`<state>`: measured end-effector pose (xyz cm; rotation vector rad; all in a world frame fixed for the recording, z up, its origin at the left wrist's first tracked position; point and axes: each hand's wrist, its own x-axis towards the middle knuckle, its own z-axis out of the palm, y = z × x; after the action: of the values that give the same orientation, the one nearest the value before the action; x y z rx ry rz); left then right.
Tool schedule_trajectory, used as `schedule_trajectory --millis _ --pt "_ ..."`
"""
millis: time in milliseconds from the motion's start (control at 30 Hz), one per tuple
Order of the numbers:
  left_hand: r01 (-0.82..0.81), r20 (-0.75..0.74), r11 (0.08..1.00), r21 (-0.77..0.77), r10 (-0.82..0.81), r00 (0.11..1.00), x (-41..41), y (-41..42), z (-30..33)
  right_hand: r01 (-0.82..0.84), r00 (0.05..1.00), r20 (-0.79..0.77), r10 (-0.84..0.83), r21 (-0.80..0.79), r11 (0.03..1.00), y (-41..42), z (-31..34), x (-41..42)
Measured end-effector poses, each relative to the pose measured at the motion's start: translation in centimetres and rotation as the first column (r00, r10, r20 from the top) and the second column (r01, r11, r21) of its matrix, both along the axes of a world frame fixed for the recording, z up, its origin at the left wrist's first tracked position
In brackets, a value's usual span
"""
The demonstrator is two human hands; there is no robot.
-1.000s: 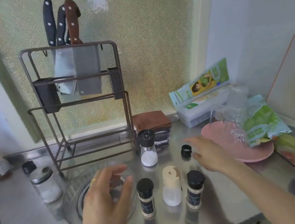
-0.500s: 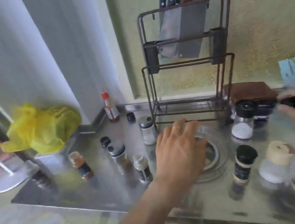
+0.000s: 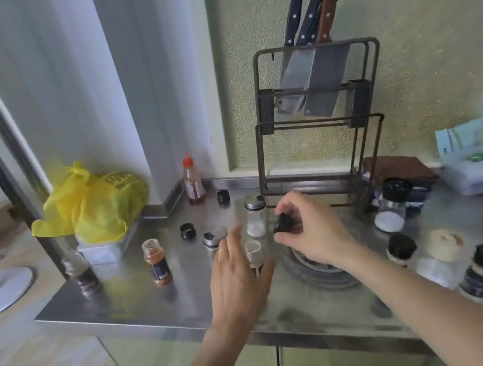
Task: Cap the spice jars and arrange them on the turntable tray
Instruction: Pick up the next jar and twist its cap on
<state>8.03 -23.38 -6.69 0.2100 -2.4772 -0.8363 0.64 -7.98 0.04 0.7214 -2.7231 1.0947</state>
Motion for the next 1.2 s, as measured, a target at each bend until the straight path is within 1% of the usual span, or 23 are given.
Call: schedule_trajectory --millis 67,167,267,333,400,533,633,700,767,867,933,1000,1033,1067,1133,1167,1200 --pt "0.006 0.041 0.998 0.058 -0.008 0.999 -0.4 0.0 -0.8 0.037 0.998 0.060 -0.031 -0.093 0.995 -1.6 -0.5 0.4" --pt "-0.020 0.099 0.985 0.169 0.003 0.995 -1.0 -0.1 -1.6 0.071 0.990 0.129 -0.050 -0.165 0.984 -2.6 -0.9 0.5" --pt "-0.037 0.068 0.960 0.276 0.019 0.998 -1.8 -0.5 -2.6 0.055 0.985 0.170 -0.023 -0.185 0.981 -2.6 -1.2 0.2" --pt "-0.007 0.025 0.938 0.347 -0.002 1.000 -2.0 -0.6 -3.0 -0.002 0.981 0.189 0.036 -0.178 0.984 -2.3 -1.1 0.3" --pt "0.047 -0.036 0.925 0.378 -0.036 0.999 -2.0 -0.3 -3.0 -0.071 0.979 0.182 0.096 -0.135 0.988 -1.7 -0.8 0.3" --pt "0.173 -0.181 0.912 0.371 -0.112 0.977 -1.7 0.7 -3.0 -0.159 0.980 0.127 0.152 0.048 0.986 -0.1 0.1 0.5" --pt "0.218 -0.210 0.913 0.345 -0.151 0.966 -1.0 1.3 -2.9 -0.191 0.980 0.097 0.174 0.205 0.960 1.4 1.3 1.1" --pt "0.238 -0.207 0.896 0.374 -0.169 0.963 -0.6 1.9 -3.0 -0.177 0.982 0.111 0.154 0.246 0.953 2.2 1.9 1.5" --pt "0.242 -0.209 0.891 0.385 -0.172 0.963 -0.4 2.3 -3.0 -0.123 0.991 0.094 0.099 0.311 0.942 2.6 2.1 2.0" --pt "0.272 -0.205 0.902 0.334 -0.213 0.955 -0.4 2.7 -3.3 -0.035 0.999 0.017 0.031 0.460 0.887 3.1 2.3 2.6" --pt "0.289 -0.208 0.898 0.331 -0.229 0.951 -0.3 2.9 -3.4 -0.095 0.995 0.055 0.078 0.473 0.876 3.8 2.7 2.7" --pt "0.306 -0.212 0.894 0.328 -0.246 0.946 -0.3 3.0 -3.3 -0.179 0.981 0.145 0.128 0.428 0.886 4.4 3.1 2.8" --pt "0.317 -0.217 0.894 0.317 -0.257 0.942 -0.3 3.0 -3.2 -0.175 0.981 0.154 0.119 0.420 0.890 4.4 3.3 2.9" --pt "0.325 -0.221 0.895 0.304 -0.265 0.938 -0.2 3.0 -3.2 -0.134 0.987 0.142 0.078 0.447 0.885 4.4 3.3 3.0" --pt "0.330 -0.226 0.896 0.298 -0.270 0.936 0.0 3.0 -3.1 -0.055 0.998 0.064 0.027 0.497 0.866 4.1 3.3 3.1" --pt "0.332 -0.224 0.894 0.302 -0.272 0.936 0.0 3.0 -3.1 -0.048 0.999 0.046 0.029 0.510 0.859 4.1 3.1 3.1" --pt "0.334 -0.224 0.893 0.302 -0.274 0.935 0.1 2.9 -3.1 -0.061 0.997 0.065 0.032 0.502 0.863 4.1 3.2 3.3"
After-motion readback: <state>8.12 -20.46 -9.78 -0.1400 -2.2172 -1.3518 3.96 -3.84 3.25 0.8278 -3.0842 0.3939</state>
